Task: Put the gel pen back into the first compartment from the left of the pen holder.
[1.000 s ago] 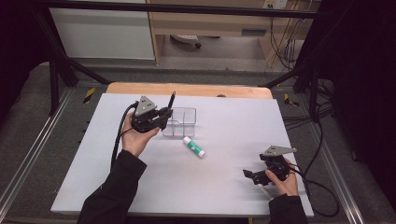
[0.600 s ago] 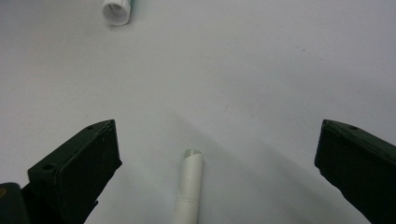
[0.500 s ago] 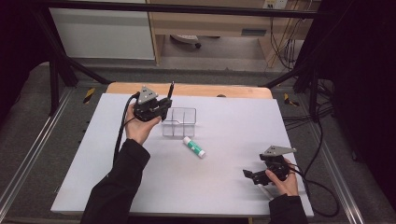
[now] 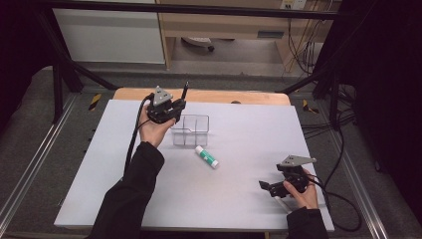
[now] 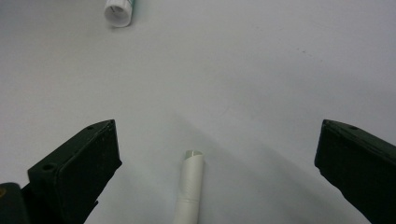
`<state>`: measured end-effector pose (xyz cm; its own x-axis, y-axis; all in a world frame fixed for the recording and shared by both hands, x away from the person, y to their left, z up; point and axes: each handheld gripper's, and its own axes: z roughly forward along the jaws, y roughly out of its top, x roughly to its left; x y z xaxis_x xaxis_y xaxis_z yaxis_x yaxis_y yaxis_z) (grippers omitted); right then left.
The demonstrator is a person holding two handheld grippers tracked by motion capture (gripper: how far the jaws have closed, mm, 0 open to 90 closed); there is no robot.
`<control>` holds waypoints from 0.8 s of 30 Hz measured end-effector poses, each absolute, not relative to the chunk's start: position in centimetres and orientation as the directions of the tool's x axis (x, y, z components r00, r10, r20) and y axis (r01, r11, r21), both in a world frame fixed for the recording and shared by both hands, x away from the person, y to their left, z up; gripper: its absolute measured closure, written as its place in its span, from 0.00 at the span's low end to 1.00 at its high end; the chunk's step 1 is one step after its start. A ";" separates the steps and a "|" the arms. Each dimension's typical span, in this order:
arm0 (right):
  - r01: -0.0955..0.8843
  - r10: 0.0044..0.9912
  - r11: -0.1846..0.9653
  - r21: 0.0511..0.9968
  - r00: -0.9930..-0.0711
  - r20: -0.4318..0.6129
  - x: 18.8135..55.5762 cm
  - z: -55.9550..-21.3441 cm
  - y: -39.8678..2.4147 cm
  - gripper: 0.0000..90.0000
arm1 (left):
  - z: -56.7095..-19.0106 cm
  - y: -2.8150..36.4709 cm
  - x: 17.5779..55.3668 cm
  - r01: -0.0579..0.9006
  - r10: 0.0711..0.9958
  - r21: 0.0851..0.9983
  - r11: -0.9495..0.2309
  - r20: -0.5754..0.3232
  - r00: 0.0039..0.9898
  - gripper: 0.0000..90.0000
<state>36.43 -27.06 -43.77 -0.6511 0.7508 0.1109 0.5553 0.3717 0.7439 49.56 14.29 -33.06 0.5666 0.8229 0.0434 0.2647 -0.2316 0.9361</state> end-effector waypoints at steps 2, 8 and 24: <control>0.555 0.750 0.372 0.744 -0.652 0.112 36.4 -43.8 -27.1 0.01 | -33.3 14.3 49.8 0.271 0.824 0.933 -0.238 0.047 0.564 0.87; 0.556 0.749 0.374 0.743 -0.653 0.111 36.5 -43.8 -27.0 0.01 | -34.2 14.5 50.5 0.289 0.827 0.927 -0.238 0.038 0.560 0.87; 0.558 0.744 0.380 0.738 -0.658 0.114 36.5 -43.9 -26.9 0.01 | -36.7 15.4 50.3 0.323 0.816 0.910 -0.260 0.029 0.577 0.87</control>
